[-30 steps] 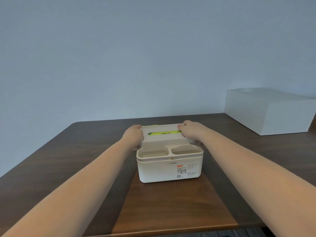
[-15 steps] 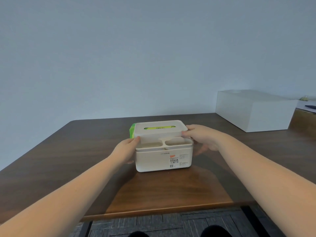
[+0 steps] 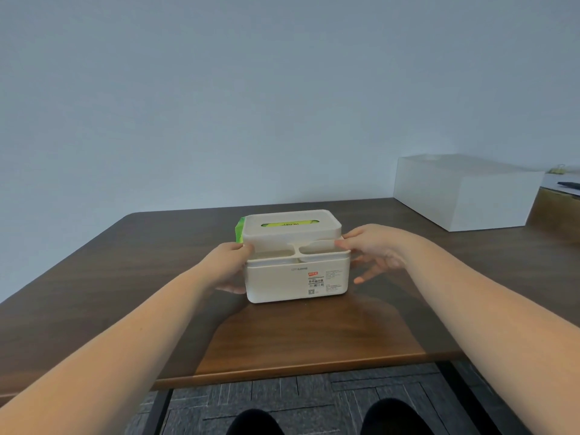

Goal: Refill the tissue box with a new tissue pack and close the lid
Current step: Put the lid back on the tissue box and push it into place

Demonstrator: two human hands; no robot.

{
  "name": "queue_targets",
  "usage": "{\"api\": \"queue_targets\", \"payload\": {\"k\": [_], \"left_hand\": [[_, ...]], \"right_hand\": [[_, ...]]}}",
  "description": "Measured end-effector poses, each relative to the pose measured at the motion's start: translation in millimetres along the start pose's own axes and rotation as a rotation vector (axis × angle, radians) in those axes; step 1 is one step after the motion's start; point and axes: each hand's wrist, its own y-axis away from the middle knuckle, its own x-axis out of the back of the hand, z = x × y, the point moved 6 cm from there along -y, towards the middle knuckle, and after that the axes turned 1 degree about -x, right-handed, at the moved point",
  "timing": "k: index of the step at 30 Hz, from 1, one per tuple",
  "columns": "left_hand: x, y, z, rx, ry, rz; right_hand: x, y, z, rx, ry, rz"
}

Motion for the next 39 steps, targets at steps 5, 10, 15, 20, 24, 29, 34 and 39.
{"api": "queue_targets", "payload": {"k": [5,10,15,20,24,29,34,39], "left_hand": [[-2,0,-9,0.019,-0.003,0.001],[1,-2,-2,0.040,-0.086,0.014],[4,-6,6,0.004,-0.215,0.120],[5,-13,5,-0.054,-0.262,0.180],[6,-18,9,-0.092,-0.280,0.214],[-9,-33,20,-0.137,-0.256,0.255],[-55,-62,39,-0.198,-0.238,0.246],[-100,-112,71,-0.245,-0.277,0.175]], "right_hand": [[-6,6,0,-0.028,0.017,0.010],[-10,5,-7,-0.004,0.137,0.097],[-16,3,-6,-0.011,0.081,0.154],[-18,4,-6,-0.035,0.023,0.163],[-13,2,-4,-0.034,-0.026,0.183],[8,-4,4,-0.009,-0.152,0.202],[56,-27,22,-0.028,-0.173,0.346],[109,-67,40,-0.049,-0.182,0.455]]}}
